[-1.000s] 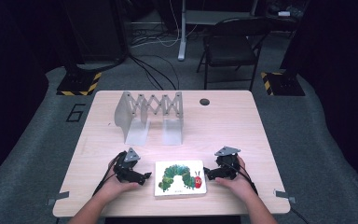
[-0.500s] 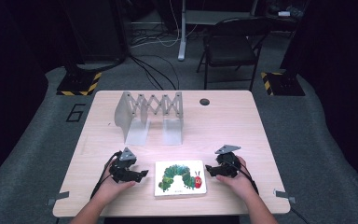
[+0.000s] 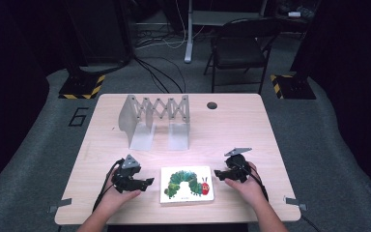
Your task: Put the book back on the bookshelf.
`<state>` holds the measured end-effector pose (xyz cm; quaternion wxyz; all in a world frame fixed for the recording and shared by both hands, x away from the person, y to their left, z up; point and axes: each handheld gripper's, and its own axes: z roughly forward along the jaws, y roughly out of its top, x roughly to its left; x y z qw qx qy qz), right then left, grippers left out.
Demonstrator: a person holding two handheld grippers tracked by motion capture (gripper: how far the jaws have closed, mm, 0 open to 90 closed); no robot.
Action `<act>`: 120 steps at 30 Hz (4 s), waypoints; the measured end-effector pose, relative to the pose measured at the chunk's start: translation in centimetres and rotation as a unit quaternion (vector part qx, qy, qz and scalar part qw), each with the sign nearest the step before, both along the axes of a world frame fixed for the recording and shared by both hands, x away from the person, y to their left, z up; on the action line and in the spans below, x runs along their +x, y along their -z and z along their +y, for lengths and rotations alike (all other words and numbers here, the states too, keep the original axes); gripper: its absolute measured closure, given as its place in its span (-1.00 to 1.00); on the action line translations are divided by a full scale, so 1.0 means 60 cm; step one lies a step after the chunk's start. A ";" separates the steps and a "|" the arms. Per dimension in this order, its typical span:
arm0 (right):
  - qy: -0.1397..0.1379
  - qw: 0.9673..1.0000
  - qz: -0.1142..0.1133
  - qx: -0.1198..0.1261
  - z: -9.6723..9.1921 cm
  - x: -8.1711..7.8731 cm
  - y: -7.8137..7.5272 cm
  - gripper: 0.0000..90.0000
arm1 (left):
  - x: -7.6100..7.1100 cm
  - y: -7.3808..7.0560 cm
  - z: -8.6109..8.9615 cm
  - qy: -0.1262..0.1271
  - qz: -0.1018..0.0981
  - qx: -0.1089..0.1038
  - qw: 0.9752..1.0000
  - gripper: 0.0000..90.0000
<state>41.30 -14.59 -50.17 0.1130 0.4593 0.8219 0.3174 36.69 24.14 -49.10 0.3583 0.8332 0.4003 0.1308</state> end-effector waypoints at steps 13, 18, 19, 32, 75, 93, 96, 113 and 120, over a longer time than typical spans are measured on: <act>-0.002 1.000 0.017 -0.003 0.029 0.014 -0.073 -0.06 | -0.045 -0.028 -0.024 0.022 0.003 -0.016 1.000 -0.39; -0.005 1.000 0.012 0.012 0.032 0.015 -0.068 -0.13 | -0.048 -0.015 -0.025 0.035 0.006 -0.002 0.999 -0.39; -0.004 1.000 0.012 0.016 0.032 0.014 -0.062 -0.13 | -0.049 -0.012 -0.026 0.037 0.005 0.000 0.999 -0.40; -0.028 0.999 0.027 0.010 0.053 0.010 -0.025 -0.20 | -0.064 0.009 -0.052 0.061 0.013 0.008 0.998 -0.53; -0.035 0.995 0.082 0.043 0.082 0.030 0.002 -0.19 | -0.077 0.045 -0.104 0.099 0.002 0.056 0.993 -0.56; -0.031 0.995 0.082 0.038 0.084 0.030 0.000 -0.17 | -0.075 0.049 -0.107 0.102 -0.005 0.049 0.994 -0.62; -0.031 0.995 0.083 0.038 0.083 0.030 0.000 -0.16 | -0.075 0.049 -0.107 0.102 -0.006 0.048 0.994 -0.64; -0.025 0.995 0.082 0.043 0.083 0.027 -0.010 -0.15 | -0.074 0.053 -0.108 0.100 -0.010 0.044 0.994 -0.72; -0.013 0.995 0.082 0.058 0.083 0.024 -0.017 -0.14 | -0.074 0.054 -0.109 0.102 -0.004 0.045 0.994 -0.82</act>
